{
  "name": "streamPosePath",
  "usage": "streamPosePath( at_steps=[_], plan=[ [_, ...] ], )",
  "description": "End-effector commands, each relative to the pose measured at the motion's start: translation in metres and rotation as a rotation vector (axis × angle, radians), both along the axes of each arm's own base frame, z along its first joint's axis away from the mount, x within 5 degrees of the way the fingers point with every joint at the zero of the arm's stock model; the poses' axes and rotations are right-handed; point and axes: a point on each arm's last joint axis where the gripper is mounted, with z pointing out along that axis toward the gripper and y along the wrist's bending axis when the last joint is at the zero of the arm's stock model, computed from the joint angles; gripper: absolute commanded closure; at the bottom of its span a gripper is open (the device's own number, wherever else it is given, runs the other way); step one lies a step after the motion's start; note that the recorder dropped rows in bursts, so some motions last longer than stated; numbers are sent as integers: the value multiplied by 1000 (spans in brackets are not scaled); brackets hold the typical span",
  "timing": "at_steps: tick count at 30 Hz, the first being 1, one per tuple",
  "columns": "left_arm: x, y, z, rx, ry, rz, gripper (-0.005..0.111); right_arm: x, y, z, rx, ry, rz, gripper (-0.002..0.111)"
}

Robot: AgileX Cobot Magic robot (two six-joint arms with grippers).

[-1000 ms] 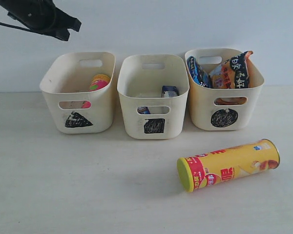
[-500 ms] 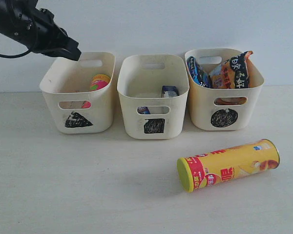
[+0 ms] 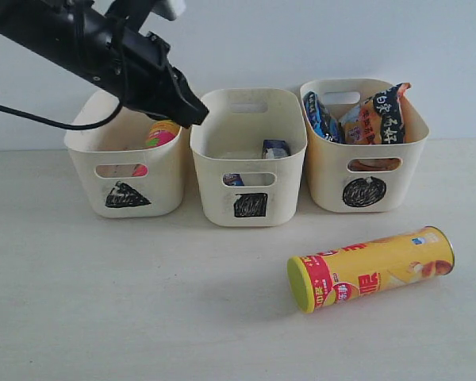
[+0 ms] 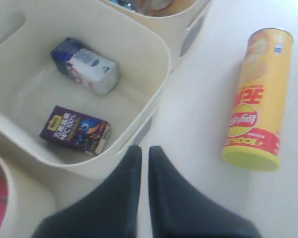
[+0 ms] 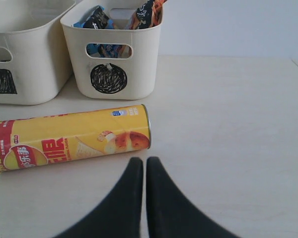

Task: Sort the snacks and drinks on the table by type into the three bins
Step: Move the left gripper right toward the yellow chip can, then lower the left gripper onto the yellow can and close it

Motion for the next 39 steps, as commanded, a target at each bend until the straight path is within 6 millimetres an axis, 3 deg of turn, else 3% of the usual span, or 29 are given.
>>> streamPosePath(
  at_steps=[1, 6, 13, 26, 29, 33, 35, 39],
  plan=[
    [-23, -30, 3, 10, -17, -122, 102, 0, 0, -1, -5, -8, -1, 108],
    [-43, -62, 0, 9, -24, -210, 102, 0, 0, -1, -5, -8, -1, 108],
    [-61, -102, -23, 39, -23, -298, 102, 0, 0, -1, -5, -8, -1, 108],
    [-74, -162, -42, 153, 65, -434, 101, 0, 0, -1, -5, -8, -1, 108],
    [-73, -174, -54, 170, 89, -462, 83, 0, 0, -1, -5, -8, -1, 108],
    [-67, -183, -65, 179, 117, -462, 42, 0, 0, -1, -5, -8, -1, 108],
    [-64, -186, -70, 178, 129, -451, 28, 0, 0, -1, -5, -8, -1, 108],
    [-63, -194, -80, 195, 143, -466, 19, 0, 0, -1, -5, -8, -1, 108]
  ],
)
